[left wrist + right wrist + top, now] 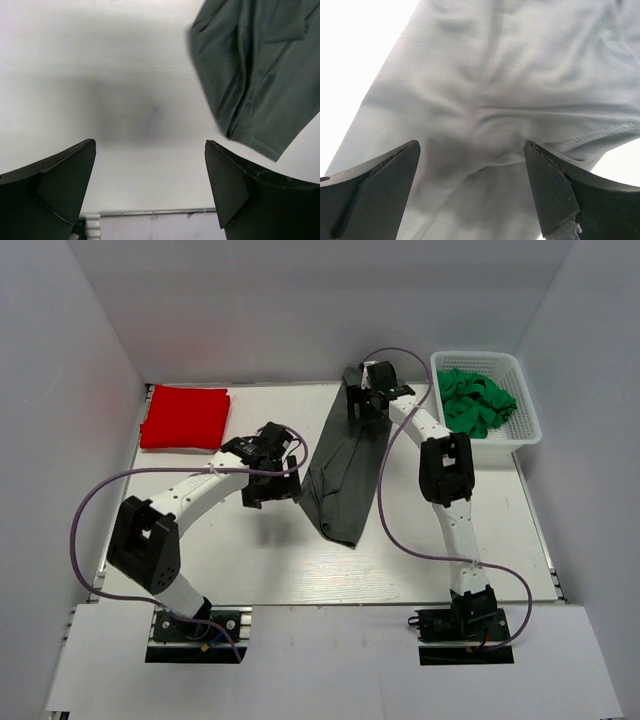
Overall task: Fold and stack the t-shirts
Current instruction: Rotate the tshirt 90 degrees
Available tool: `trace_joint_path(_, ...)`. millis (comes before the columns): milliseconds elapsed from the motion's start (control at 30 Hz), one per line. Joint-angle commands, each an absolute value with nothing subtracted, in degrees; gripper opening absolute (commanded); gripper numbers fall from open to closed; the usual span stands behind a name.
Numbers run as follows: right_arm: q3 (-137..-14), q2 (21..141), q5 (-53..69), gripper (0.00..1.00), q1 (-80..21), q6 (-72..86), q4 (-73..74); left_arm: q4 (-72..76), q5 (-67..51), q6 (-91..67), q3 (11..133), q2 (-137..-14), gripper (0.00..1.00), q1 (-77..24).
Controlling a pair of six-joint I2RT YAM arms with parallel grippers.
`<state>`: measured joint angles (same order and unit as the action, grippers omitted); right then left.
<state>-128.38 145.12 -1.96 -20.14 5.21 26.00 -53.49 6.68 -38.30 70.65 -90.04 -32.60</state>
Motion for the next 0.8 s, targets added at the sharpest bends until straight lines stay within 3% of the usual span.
trace_joint_path(0,-124.48,136.08,7.37,0.9,-22.15,1.64,21.1,-45.55,2.91,-35.6,72.6,-91.31,1.0,-33.31)
trace_joint_path(100,-109.19,120.46,9.06,0.9,-21.71,6.21,14.95,-38.16,1.33,-33.76,74.17,-94.56,0.99,-33.31)
trace_joint_path(400,-78.53,91.6,-6.41,0.9,-21.36,16.16,11.87,-32.87,2.89,-28.39,84.28,-109.49,0.74,-32.26)
trace_joint_path(433,-77.27,90.28,-6.94,0.9,-21.36,16.43,12.13,-32.87,2.9,-28.39,85.07,-110.47,0.68,-32.26)
trace_joint_path(767,-70.4,78.58,-14.15,0.9,-20.65,18.2,18.72,-28.48,-0.34,-28.39,87.19,-114.87,0.47,-30.59)
